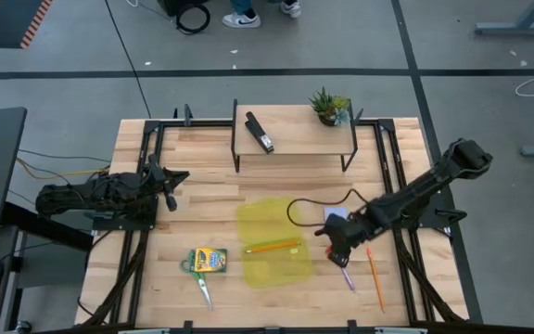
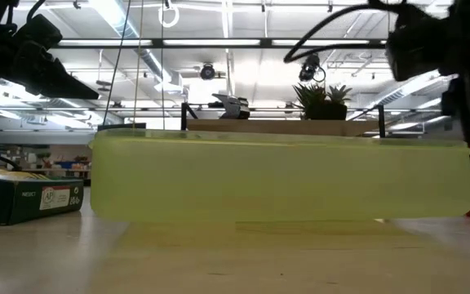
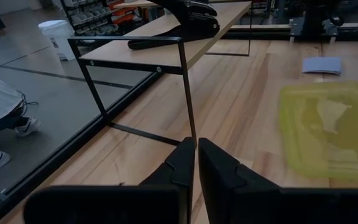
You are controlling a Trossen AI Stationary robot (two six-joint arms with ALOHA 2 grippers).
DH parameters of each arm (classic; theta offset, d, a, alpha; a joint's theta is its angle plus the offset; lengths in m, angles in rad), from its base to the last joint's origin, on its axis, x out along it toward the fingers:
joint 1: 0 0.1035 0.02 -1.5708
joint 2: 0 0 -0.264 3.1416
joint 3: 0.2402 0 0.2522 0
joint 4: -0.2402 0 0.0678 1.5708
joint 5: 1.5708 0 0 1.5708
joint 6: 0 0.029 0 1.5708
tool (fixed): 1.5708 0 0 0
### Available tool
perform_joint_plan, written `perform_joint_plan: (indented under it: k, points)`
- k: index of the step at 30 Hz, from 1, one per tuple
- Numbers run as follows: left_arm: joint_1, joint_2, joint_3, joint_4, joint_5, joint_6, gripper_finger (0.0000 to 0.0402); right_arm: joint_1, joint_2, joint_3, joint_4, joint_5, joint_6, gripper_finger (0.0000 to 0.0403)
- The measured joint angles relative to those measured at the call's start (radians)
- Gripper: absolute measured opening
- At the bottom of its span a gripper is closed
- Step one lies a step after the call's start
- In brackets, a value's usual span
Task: Pack school essentials
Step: Put the purple pen into the yellow supply box
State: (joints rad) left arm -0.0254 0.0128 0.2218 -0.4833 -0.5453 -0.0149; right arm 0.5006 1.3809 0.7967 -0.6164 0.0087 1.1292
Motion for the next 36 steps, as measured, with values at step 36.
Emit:
perform_joint_plan:
  k: [36]
  points:
    - [0.0,0.0,0.0,0.0,0.0,0.0,0.0032,0.332,0.266,0.263,-0.006,0.701,0.432,0.0102]
